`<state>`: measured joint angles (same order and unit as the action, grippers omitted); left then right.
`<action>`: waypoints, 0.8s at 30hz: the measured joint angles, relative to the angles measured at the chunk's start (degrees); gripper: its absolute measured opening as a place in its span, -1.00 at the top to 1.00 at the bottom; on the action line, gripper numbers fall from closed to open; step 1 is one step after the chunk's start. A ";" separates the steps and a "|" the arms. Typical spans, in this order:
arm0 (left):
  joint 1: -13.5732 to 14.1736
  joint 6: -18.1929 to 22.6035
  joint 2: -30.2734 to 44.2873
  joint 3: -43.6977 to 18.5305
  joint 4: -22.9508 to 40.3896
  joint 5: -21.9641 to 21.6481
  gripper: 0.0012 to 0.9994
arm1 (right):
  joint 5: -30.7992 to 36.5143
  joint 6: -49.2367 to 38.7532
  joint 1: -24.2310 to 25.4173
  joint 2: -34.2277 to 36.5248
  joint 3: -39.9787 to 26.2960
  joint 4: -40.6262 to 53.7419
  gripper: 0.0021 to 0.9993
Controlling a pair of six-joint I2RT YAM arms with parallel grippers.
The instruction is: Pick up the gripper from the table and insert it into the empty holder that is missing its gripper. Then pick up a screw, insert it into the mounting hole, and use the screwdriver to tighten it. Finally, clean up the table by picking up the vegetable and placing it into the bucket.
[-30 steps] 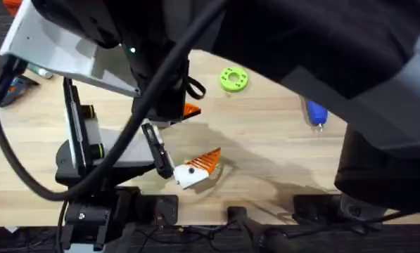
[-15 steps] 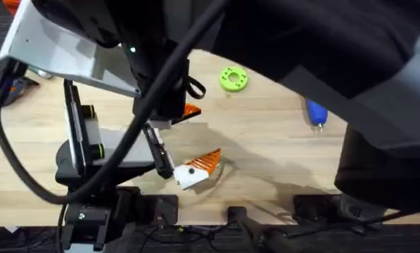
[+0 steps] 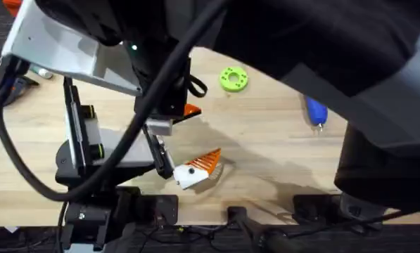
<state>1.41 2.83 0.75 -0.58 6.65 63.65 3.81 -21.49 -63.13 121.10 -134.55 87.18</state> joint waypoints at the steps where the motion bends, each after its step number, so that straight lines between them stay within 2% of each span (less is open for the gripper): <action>1: 0.00 0.14 -0.02 0.00 -0.01 -0.01 -0.97 | -0.04 -0.01 -0.02 0.04 -0.10 0.31 0.09; 5: 0.00 0.39 -0.09 0.00 -0.01 -0.01 -0.97 | -0.04 0.03 -0.02 0.17 -0.47 1.18 -0.09; 8: 0.00 0.44 -0.09 0.00 -0.01 0.01 -0.97 | 0.09 -0.17 0.00 0.17 -0.95 1.81 -0.50; 12: 0.00 0.63 -0.09 0.00 -0.01 0.03 -0.97 | 0.48 -0.25 0.16 0.15 -1.28 2.80 -0.89; 15: 0.00 0.68 -0.09 0.00 -0.01 0.03 -0.97 | 0.68 -0.27 0.20 0.15 -1.34 2.95 -0.97; 24: 0.00 0.66 -0.09 0.00 -0.01 0.03 -0.97 | 0.61 -0.21 0.20 -0.04 -2.86 3.76 -0.98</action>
<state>1.41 3.49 0.67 -0.58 6.63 63.68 4.43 -21.69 -62.94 121.06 -137.41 90.93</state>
